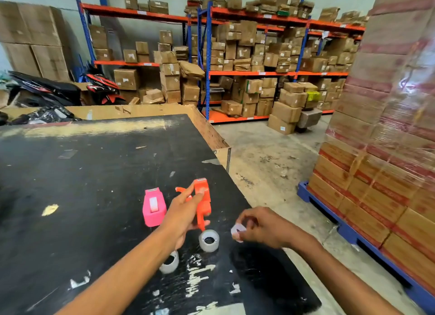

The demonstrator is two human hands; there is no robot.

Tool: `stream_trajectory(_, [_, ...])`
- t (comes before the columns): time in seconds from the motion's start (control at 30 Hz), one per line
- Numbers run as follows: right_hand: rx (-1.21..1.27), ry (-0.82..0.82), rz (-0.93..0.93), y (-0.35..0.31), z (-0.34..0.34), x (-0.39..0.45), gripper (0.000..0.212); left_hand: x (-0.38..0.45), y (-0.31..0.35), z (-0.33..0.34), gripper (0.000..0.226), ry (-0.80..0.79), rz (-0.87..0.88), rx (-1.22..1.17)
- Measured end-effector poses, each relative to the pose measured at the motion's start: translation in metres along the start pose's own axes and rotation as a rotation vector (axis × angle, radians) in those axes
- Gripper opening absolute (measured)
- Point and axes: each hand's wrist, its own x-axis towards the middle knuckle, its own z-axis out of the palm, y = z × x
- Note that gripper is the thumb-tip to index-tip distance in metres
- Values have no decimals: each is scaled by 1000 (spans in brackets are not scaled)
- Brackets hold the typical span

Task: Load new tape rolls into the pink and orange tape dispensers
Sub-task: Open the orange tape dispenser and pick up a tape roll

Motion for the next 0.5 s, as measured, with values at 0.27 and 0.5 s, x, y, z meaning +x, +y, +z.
stream_trajectory(0.27, [-475,-20,91,-9,11,-7,50,-12,-2,-6,32,-28,-43,-77])
stream_trajectory(0.5, [-428,-90,-53,-38,50,29,65,-23,4,-25,38,63,47,-15])
